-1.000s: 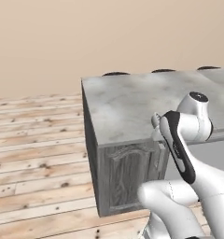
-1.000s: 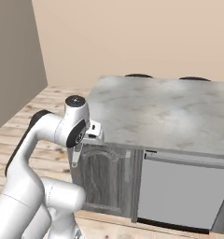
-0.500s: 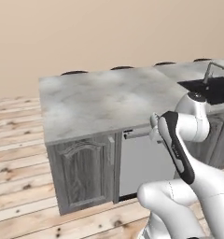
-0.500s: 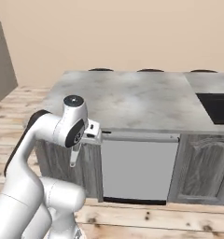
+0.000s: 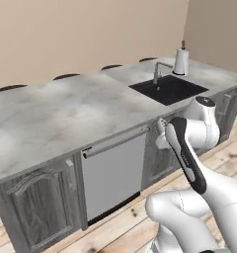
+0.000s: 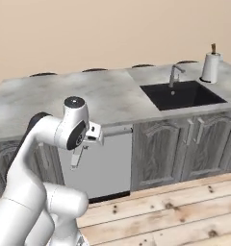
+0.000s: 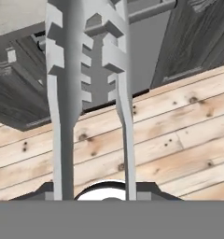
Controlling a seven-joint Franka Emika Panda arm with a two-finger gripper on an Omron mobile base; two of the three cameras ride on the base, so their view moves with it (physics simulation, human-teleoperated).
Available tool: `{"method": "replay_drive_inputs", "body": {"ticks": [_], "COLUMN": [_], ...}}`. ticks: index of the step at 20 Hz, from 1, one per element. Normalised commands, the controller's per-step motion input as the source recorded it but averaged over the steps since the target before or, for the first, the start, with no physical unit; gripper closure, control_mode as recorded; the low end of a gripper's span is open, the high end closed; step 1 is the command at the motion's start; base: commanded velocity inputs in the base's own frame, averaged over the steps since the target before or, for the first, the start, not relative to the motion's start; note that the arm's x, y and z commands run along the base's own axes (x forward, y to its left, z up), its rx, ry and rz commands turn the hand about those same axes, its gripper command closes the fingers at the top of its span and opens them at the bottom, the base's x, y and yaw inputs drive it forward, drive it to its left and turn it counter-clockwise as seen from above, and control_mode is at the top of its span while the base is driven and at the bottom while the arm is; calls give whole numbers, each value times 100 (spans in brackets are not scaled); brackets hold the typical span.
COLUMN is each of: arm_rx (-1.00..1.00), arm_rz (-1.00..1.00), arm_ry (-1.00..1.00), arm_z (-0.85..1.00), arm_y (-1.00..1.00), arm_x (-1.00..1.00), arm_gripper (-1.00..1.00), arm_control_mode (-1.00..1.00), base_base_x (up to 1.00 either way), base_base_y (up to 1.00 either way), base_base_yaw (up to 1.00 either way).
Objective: Pick up the tongs from the counter and place them near the plate next to the oven.
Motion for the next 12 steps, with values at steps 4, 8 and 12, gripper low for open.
{"method": "replay_drive_inputs", "body": {"ticks": [4, 8, 12], "arm_rx": [0, 0, 0], "arm_rz": [0, 0, 0], "arm_ry": [0, 0, 0], "arm_z": [0, 0, 0], "arm_y": [0, 0, 0], "arm_x": [0, 0, 0], "arm_gripper": [100, 100, 100], "arm_control_mode": [100, 100, 100], "base_base_x": [-24, -30, -32], "base_base_y": [0, 0, 0], "base_base_yaw": [-60, -61, -63]}}
